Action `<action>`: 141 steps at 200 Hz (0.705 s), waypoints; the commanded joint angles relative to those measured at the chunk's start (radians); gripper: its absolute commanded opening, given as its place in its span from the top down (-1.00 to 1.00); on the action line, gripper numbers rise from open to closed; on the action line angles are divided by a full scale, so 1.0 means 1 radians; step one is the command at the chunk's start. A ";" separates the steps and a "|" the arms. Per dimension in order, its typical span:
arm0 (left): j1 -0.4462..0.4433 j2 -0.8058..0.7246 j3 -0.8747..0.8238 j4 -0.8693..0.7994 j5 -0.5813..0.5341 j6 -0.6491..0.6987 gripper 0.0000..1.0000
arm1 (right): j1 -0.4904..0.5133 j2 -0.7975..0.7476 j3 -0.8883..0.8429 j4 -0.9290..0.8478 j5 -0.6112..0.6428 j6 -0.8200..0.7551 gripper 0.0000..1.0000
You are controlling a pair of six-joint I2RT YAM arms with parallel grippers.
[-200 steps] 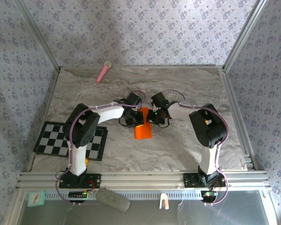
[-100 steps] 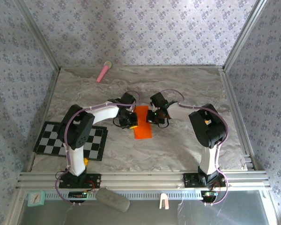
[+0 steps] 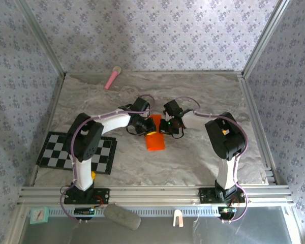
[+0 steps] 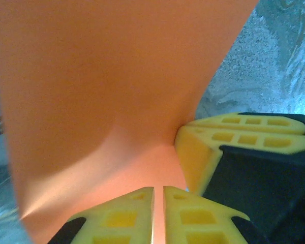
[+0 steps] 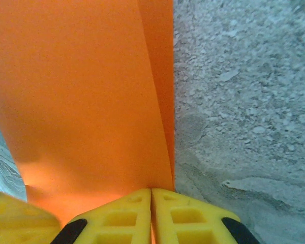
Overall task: Fold a paper plane with a square sheet of paper (pick it up from the middle)
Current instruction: First fold in half a square sheet of paper at the center of the table.
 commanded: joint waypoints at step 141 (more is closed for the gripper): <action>-0.015 0.030 -0.013 -0.292 -0.129 0.146 0.80 | -0.032 0.107 -0.066 -0.135 0.050 -0.090 0.80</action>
